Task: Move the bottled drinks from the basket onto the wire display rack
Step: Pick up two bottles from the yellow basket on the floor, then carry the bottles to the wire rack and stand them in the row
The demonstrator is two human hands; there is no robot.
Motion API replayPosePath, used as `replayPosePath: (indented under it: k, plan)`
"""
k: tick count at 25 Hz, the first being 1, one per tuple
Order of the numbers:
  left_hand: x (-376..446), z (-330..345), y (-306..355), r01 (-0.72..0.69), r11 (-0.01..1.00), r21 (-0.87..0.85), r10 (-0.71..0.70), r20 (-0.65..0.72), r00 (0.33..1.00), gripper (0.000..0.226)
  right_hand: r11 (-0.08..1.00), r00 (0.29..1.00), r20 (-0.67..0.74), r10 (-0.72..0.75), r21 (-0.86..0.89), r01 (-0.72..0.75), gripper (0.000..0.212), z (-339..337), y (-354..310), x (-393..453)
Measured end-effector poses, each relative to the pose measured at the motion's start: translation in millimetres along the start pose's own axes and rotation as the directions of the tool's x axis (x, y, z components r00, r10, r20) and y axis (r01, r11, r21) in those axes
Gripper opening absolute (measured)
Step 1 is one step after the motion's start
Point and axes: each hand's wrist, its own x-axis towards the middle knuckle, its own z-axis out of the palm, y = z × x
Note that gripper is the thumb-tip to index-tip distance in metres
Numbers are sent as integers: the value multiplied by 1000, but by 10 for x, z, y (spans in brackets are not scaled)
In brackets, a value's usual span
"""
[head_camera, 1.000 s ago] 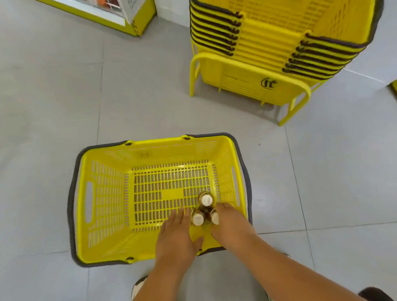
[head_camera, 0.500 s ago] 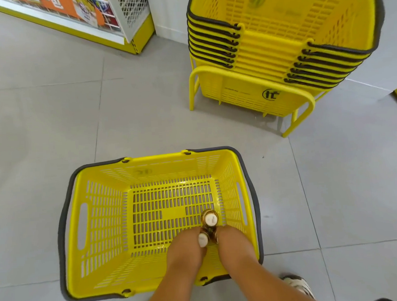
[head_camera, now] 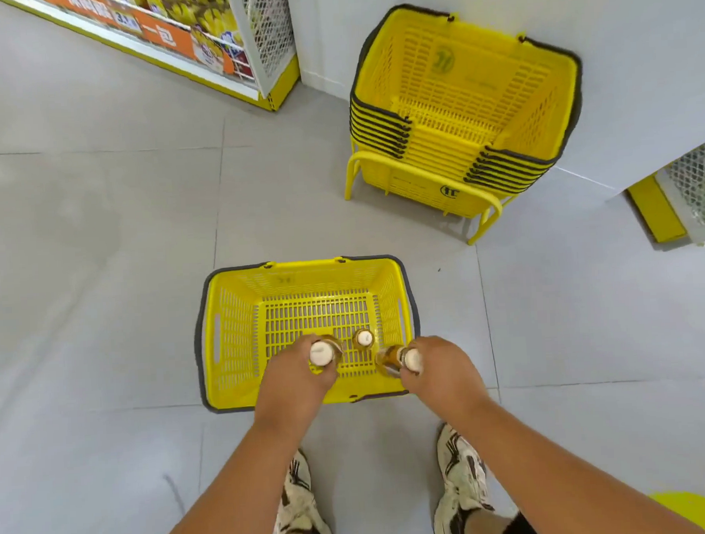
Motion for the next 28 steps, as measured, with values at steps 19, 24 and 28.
replayPosePath:
  k: [19, 24, 28]
  plan:
    - [-1975, -4762, 3136, -352, 884, -307, 131, -559, 818, 30, 567, 698, -426, -575, 407, 716, 26, -4281, -3181, -2812]
    - [-2552, -5345, 3437, -381, 874, -301, 88, -673, 734, 29, 427, 548, -363, -753, 364, 828, 23, -4838, -3810, -3177]
    - [-3158, -5750, 3511, -339, 908, -246, 32, -766, 642, 20, 326, 433, -224, -873, 392, 860, 16, -5000, -4323, -3560]
